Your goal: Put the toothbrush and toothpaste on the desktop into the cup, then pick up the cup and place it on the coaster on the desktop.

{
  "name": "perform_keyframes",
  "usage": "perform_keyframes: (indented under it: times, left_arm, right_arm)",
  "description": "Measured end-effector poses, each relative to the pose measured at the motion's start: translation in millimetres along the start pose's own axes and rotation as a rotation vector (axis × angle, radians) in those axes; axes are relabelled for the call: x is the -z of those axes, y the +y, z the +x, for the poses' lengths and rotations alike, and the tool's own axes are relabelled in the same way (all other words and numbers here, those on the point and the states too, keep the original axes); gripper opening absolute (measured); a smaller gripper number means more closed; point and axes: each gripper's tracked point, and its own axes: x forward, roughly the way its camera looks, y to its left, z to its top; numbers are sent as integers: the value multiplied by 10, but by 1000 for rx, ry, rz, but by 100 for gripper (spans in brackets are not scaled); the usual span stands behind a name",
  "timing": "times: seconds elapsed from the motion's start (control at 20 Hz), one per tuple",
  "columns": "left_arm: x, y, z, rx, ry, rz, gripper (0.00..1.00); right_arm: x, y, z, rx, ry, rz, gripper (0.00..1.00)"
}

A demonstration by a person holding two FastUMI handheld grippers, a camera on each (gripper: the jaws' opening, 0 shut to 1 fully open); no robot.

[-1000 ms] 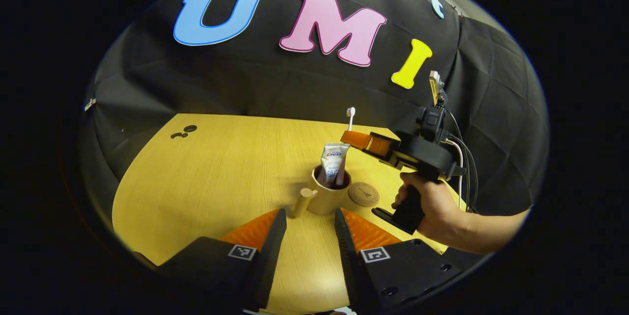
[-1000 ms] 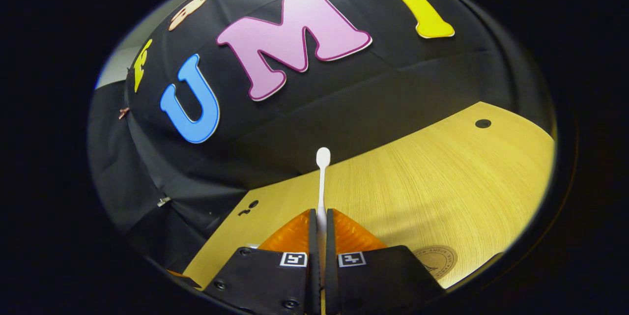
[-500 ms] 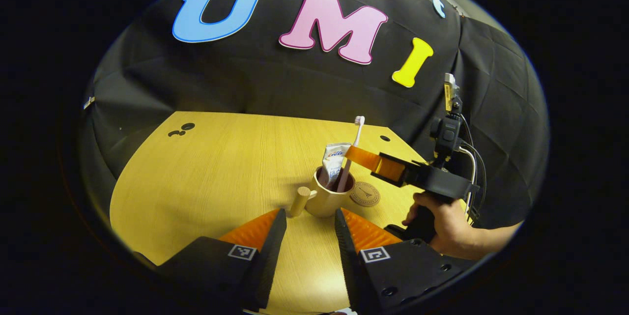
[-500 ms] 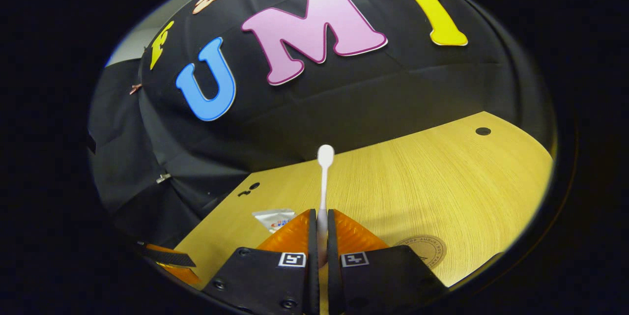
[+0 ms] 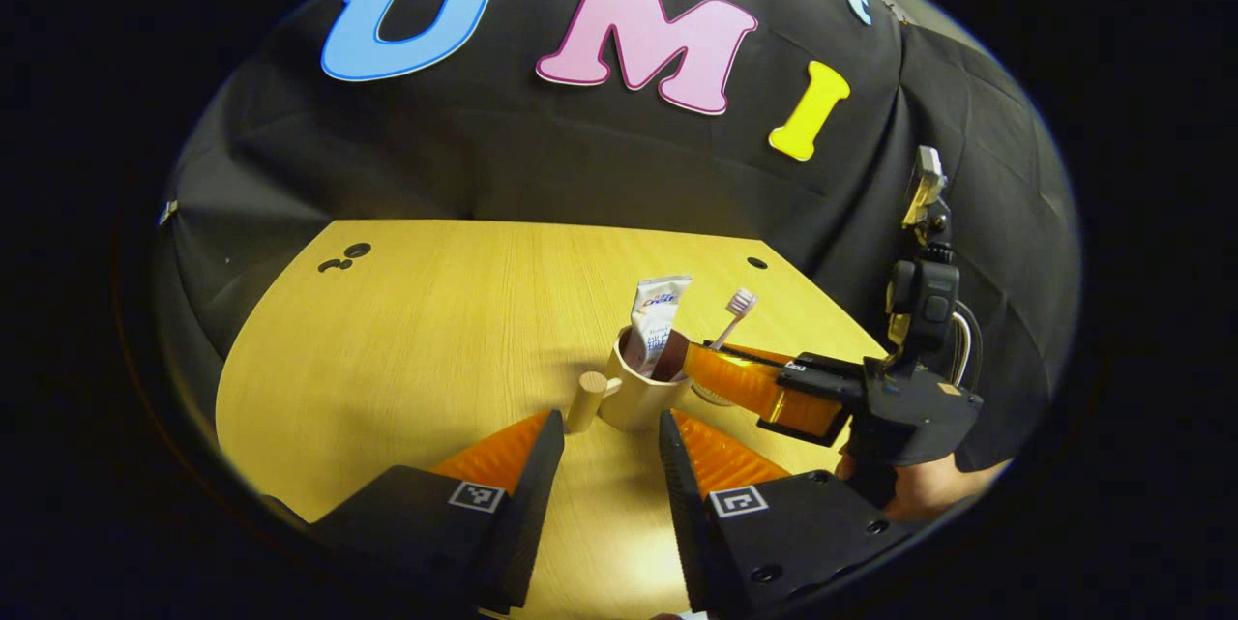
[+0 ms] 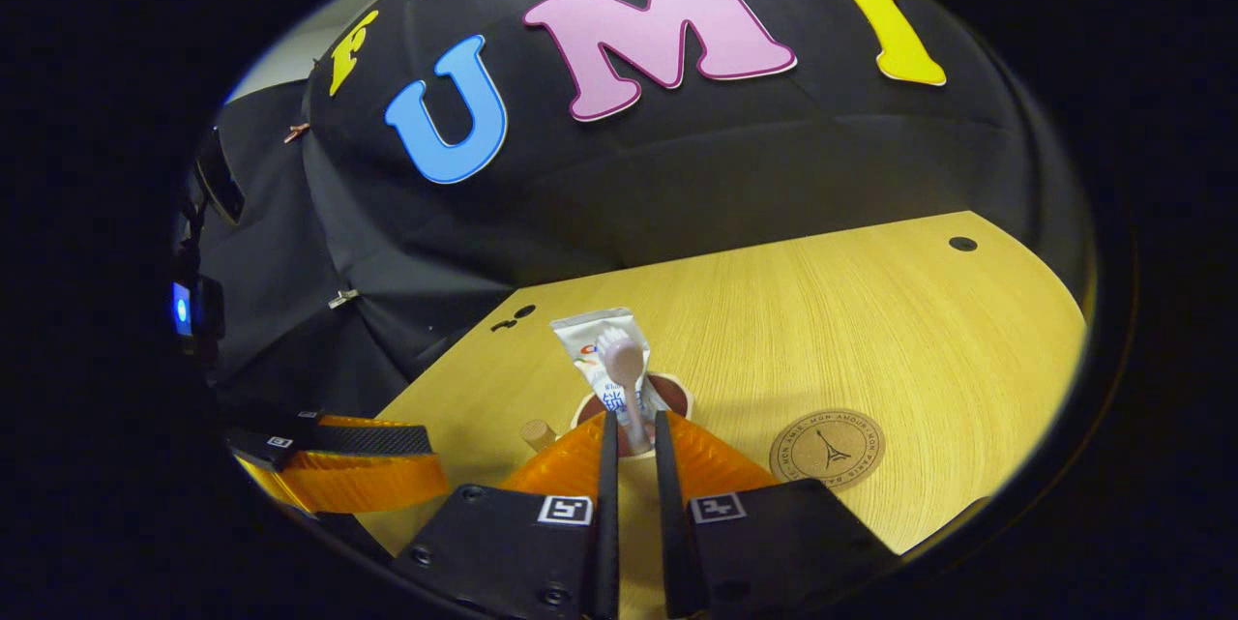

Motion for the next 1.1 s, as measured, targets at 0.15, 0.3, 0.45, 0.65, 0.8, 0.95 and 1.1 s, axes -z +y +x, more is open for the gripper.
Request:
perform_keyframes:
  times: [0.15, 0.3, 0.45, 0.65, 0.8, 0.95, 1.1]
  left_arm:
    - [40, 1, 134, 30, 46, 35, 53]
    - [116, 41, 260, 60, 122, 73, 62]
    - [121, 77, 343, 97, 194, 110, 62]
    - [63, 89, 474, 145, 284, 199, 53]
    - [104, 140, 598, 161, 353, 281, 63]
    - [142, 211, 742, 154, 427, 342, 63]
    - [230, 190, 888, 183, 507, 393, 62]
  right_arm:
    - [94, -4, -87, -4, 37, 0, 30]
    - [163, -46, -227, -3, 67, -18, 30]
    - [239, -145, -388, 0, 94, -24, 15]
    - [428, -290, -654, 18, 144, -12, 39]
    - [537, -414, -838, 33, 177, 5, 47]
    - [624, -562, -1004, 64, 196, 28, 47]
    - [671, -702, -1169, 99, 206, 45, 47]
